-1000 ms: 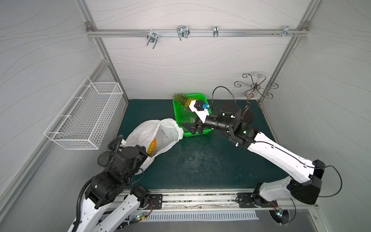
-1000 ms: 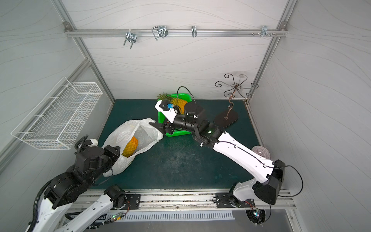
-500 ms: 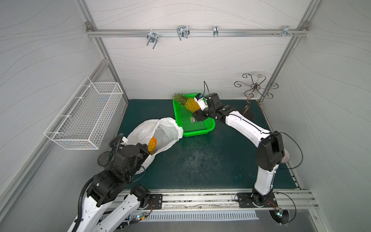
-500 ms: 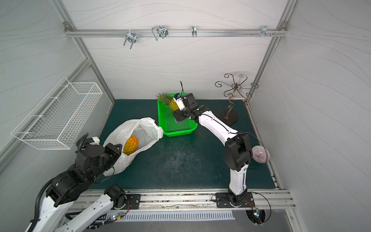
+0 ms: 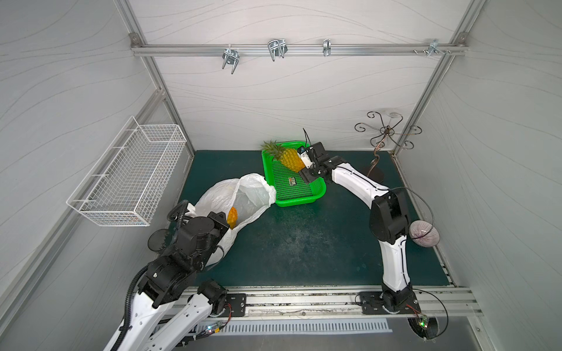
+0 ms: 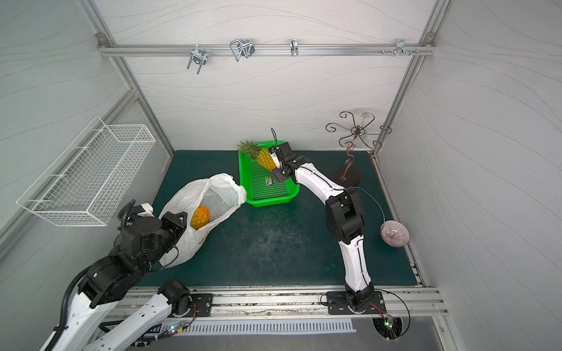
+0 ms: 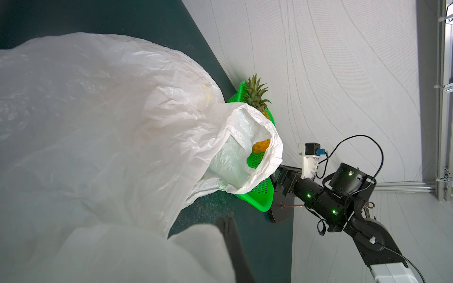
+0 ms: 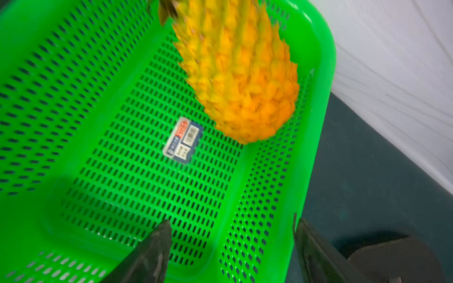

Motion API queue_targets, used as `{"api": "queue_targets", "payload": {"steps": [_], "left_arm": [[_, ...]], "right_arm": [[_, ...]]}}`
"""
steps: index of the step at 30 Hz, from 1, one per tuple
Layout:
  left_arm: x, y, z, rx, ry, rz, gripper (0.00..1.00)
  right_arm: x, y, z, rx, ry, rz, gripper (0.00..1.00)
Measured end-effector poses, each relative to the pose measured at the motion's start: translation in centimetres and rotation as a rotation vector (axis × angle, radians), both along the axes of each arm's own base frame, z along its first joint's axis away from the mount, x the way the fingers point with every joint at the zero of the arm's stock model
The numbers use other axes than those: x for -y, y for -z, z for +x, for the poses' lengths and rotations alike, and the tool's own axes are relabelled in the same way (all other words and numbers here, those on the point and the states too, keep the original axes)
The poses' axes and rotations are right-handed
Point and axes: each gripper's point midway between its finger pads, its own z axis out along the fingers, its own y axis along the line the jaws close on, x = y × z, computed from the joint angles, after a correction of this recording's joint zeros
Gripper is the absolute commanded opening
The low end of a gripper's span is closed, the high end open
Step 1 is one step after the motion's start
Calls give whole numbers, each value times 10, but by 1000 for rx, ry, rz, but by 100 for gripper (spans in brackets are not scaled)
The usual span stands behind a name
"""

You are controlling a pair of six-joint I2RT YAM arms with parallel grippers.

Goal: Place the pineapple into a plastic bag & tie a knot
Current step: Move the basket to the center of the board.

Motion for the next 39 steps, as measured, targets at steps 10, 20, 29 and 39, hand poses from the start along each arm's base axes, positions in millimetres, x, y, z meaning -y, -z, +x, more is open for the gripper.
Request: {"api": "queue_targets", "payload": {"steps": [10, 20, 29, 39], "left_arm": [[1, 10, 3, -21, -4, 6, 0], [1, 7, 2, -9, -2, 4, 0], [-1, 7, -1, 4, 0, -1, 0], [0, 8, 0, 7, 11, 17, 0]], "right_arm": [[60, 41, -9, -133, 225, -44, 61], [87, 48, -28, -176, 320, -21, 21], [120, 39, -64, -182, 375, 14, 4], [147, 37, -114, -207, 423, 22, 0]]}}
